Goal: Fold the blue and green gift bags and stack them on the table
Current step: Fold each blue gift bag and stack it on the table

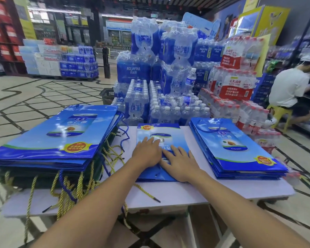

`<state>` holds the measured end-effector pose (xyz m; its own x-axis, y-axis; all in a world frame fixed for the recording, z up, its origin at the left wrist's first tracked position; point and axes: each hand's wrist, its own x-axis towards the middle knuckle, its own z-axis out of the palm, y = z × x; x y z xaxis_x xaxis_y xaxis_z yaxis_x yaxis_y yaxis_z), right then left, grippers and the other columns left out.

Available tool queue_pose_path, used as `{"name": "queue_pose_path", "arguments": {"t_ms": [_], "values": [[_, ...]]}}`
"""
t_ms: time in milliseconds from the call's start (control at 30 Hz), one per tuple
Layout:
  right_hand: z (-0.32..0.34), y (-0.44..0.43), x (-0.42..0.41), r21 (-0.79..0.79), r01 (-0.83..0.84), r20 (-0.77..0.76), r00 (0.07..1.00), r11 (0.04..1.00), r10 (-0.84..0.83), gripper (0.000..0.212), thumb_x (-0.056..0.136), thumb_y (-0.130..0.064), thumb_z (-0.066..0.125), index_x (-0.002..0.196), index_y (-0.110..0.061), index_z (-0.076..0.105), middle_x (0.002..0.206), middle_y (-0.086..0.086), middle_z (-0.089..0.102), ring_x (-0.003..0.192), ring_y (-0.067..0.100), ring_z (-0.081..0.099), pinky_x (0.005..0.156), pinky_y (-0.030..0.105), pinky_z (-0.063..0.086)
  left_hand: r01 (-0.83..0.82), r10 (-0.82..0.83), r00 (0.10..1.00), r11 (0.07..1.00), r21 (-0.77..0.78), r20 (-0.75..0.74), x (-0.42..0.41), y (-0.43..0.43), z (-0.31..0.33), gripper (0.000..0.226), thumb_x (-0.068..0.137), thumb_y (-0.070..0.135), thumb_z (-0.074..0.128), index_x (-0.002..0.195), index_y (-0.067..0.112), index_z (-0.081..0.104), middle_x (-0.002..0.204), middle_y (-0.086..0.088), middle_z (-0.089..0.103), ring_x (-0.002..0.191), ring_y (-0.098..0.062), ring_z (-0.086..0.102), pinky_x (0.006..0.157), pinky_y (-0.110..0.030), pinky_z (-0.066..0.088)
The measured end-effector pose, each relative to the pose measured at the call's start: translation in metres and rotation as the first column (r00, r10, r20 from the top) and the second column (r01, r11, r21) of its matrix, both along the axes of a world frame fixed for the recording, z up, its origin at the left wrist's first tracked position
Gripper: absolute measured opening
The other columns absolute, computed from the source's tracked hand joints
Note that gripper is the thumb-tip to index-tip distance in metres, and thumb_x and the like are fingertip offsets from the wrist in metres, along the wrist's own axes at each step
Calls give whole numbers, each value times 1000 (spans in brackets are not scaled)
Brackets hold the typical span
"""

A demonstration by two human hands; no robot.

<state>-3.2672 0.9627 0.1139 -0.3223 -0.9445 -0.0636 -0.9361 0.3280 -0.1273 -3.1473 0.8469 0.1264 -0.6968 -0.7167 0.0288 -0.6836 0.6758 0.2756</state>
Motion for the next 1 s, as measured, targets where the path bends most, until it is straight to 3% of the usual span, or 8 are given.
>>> {"name": "queue_pose_path", "arguments": {"t_ms": [167,400,500,633,700,833,1000], "values": [[-2,0,-2,7,7,4,1000,1000,-7,78,91,-84,12,160,-47,8,172,-4,3,158,24,-1,125,55,-1,-55,54,993,999,3,109,-19,-30,-6,57,108,54,14,163,40,14,173,2,-2,159,-27,-8,126,-56,-6],[-8,-3,-6,11,6,-10,1000,1000,-6,80,90,-85,10,160,-47,6,172,-4,3,158,24,-2,125,56,-1,-42,47,990,999,-33,137,-26,-41,-17,58,108,53,13,164,40,7,173,2,-5,159,-24,-9,126,-55,-6],[-8,-2,-5,6,6,-16,1000,1000,-6,80,90,-85,10,160,-47,6,172,-4,3,158,24,-1,125,56,-1,-49,51,994,998,-28,99,-25,-39,-18,56,109,50,15,164,39,13,173,1,0,159,-25,-5,127,-54,-5],[-6,0,-4,-11,11,-5,1000,1000,-11,79,90,-85,11,160,-47,10,172,-4,5,158,24,0,125,55,0,-68,65,997,993,-98,-35,-21,-30,-13,50,110,39,24,156,26,39,167,-2,29,157,-24,17,127,-52,7],[-3,0,-4,-11,9,3,1000,1000,-9,78,91,-85,12,160,-47,11,172,-5,5,158,23,0,126,54,0,-70,66,997,991,-115,-39,-15,-23,-8,47,110,32,30,155,22,40,165,-1,34,156,-22,20,127,-51,9],[0,1,-3,-10,9,11,1000,1000,-9,75,93,-83,16,159,-48,13,172,-5,7,158,23,1,126,53,1,-44,45,998,998,-44,33,13,5,2,53,109,31,31,162,22,25,171,-2,17,159,-22,7,127,-51,7],[0,3,-1,-47,13,13,1000,999,-13,71,95,-80,19,159,-48,18,171,-5,11,158,23,5,126,52,4,-53,67,977,996,-75,201,46,39,-9,62,109,50,13,165,26,8,173,-2,-1,159,-23,-6,127,-55,-1]]}}
